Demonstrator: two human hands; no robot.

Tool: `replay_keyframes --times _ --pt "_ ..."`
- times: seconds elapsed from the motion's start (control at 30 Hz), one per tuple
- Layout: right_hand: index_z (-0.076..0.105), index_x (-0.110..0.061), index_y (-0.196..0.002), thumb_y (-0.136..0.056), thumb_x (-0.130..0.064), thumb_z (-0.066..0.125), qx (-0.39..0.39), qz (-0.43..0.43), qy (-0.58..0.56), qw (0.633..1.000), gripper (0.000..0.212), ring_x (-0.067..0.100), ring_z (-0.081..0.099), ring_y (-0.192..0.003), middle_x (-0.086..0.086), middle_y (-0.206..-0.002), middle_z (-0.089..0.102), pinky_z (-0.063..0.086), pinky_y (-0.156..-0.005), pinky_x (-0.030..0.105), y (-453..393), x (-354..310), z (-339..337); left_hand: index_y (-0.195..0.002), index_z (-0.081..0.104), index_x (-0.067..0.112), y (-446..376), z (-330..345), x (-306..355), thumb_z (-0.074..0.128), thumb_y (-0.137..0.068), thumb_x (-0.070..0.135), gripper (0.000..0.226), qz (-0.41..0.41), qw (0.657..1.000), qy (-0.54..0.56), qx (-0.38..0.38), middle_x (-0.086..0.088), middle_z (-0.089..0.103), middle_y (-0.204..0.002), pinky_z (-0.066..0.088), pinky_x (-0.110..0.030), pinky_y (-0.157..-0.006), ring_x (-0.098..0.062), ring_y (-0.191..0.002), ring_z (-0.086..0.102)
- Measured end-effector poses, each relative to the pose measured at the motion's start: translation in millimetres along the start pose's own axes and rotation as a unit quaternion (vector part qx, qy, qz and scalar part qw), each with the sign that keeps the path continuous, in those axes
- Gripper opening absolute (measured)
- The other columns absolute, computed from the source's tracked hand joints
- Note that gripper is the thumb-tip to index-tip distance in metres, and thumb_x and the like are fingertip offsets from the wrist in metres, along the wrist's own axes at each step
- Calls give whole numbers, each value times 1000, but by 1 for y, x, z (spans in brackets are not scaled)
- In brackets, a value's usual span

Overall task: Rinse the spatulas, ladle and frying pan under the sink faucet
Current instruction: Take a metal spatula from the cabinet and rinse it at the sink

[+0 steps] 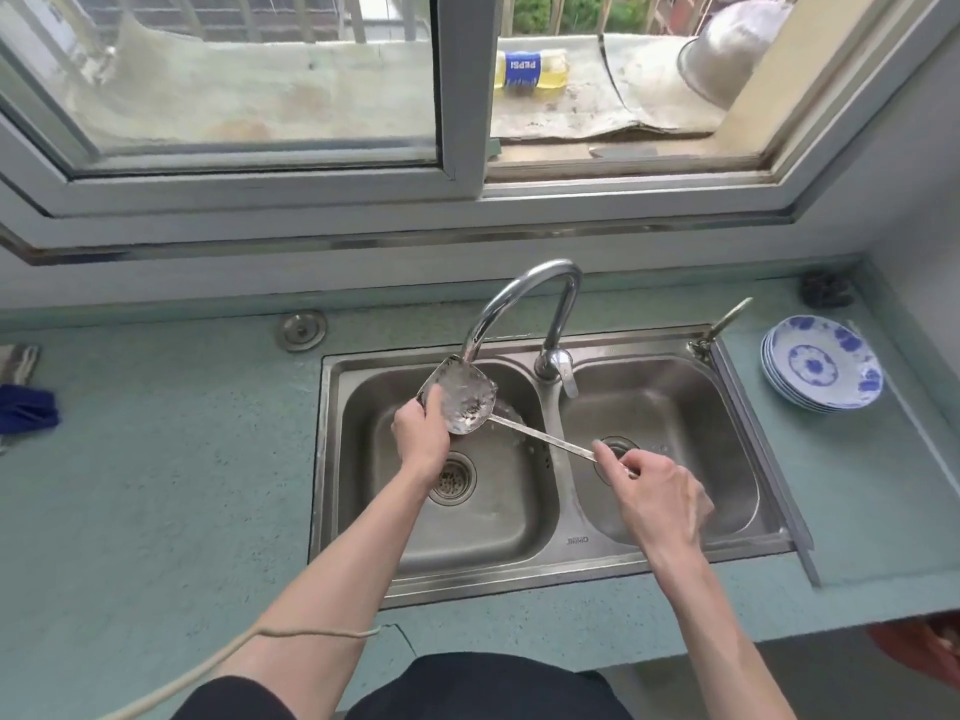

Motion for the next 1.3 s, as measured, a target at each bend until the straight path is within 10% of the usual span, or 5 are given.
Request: replay_keyframes --times 0.47,0.6,0.8,1.1,1.3 --pt "77 -25 -85 -93 -72 52 -1 -13 37 999 53 38 71 -87 10 -81 76 43 -67 34 -12 -2 -5 -70 59 4 -19 16 -11 55 -97 42 47 15 1000 -17 -15 4 54 -63 40 -37 -62 -20 -66 46" --pt "78 -27 -86 -92 -72 53 1 -13 44 999 52 38 71 -87 11 -81 76 44 -67 34 -12 0 -1 -142 53 19 -6 22 8 59 -97 15 46 98 990 -57 -79 4 59 -125 41 -32 -101 -16 -117 55" --pt "78 -26 -84 -93 -69 55 5 -16 34 999 50 39 70 -83 12 -77 74 39 -64 33 -8 -10 3 -163 4 19 24 38 9 15 -105 44 63 288 808 -511 -54 -9 -3 -172 -13 -59 -122 -28 -158 -7" --pt "74 -23 -79 -94 -70 51 -10 -33 57 998 55 37 71 -81 10 -74 73 38 -62 31 0 -13 5 -163 12 6 35 50 -4 53 -86 11 87 462 697 -530 -143 -9 7 -171 5 -43 -129 -24 -158 10" --pt "76 -24 -86 -97 -68 50 -13 -32 69 997 52 37 72 -85 10 -79 75 35 -62 30 7 -32 5 -161 11 0 56 73 11 54 -94 14 81 405 787 -400 -238 -17 8 -170 3 -36 -129 -30 -158 7"
Point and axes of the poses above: each hand's wrist, its own y-axis away from the middle knuckle, its own z-axis out of the palm, x = y × z, the point moved 7 cm from there along -y, towards the middle knuckle
